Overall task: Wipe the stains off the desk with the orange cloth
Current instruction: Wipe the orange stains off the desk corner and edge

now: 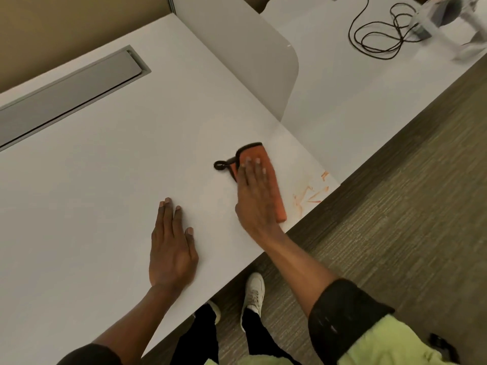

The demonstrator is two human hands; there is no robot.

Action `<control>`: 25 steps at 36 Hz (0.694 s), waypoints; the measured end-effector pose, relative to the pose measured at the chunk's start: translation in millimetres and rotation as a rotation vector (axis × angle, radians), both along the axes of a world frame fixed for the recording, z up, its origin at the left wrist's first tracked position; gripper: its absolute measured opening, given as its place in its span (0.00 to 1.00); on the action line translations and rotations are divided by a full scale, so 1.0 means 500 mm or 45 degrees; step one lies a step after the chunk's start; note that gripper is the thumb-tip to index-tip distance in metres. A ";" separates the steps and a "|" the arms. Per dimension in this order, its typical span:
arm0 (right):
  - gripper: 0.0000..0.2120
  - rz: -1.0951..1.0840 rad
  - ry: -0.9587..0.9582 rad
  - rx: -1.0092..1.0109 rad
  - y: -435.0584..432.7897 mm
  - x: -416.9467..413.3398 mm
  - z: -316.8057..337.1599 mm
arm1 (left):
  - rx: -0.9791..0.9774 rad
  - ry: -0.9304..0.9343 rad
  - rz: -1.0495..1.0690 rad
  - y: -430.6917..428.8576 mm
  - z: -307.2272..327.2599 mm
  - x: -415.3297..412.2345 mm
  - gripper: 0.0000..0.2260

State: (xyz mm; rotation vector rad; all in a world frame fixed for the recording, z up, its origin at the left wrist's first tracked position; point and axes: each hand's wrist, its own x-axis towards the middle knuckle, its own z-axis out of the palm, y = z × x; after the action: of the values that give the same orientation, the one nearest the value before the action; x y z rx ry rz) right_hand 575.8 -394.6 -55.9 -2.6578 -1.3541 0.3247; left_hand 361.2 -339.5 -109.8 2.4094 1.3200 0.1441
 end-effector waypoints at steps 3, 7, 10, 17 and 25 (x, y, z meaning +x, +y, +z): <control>0.34 -0.077 -0.030 -0.017 0.021 0.086 0.006 | 0.010 -0.004 -0.007 0.000 -0.003 -0.002 0.29; 0.34 -0.323 -0.088 -0.062 -0.005 0.165 0.010 | 0.013 -0.016 0.003 0.001 -0.002 -0.002 0.28; 0.36 -0.423 -0.059 0.048 -0.046 0.139 0.003 | 0.029 -0.013 -0.004 -0.001 -0.004 -0.001 0.28; 0.36 -0.016 0.098 0.173 -0.028 -0.011 -0.016 | 0.020 -0.018 -0.007 0.004 -0.010 -0.004 0.29; 0.35 -0.252 -0.037 0.057 -0.041 0.166 0.011 | 0.034 -0.025 -0.003 0.002 -0.007 -0.002 0.28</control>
State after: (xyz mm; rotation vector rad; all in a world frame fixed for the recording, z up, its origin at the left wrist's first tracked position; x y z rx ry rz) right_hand 658.6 -415.1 -50.4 -2.7391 -1.0799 0.2299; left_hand 360.2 -338.6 -113.2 2.4254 1.3148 0.1853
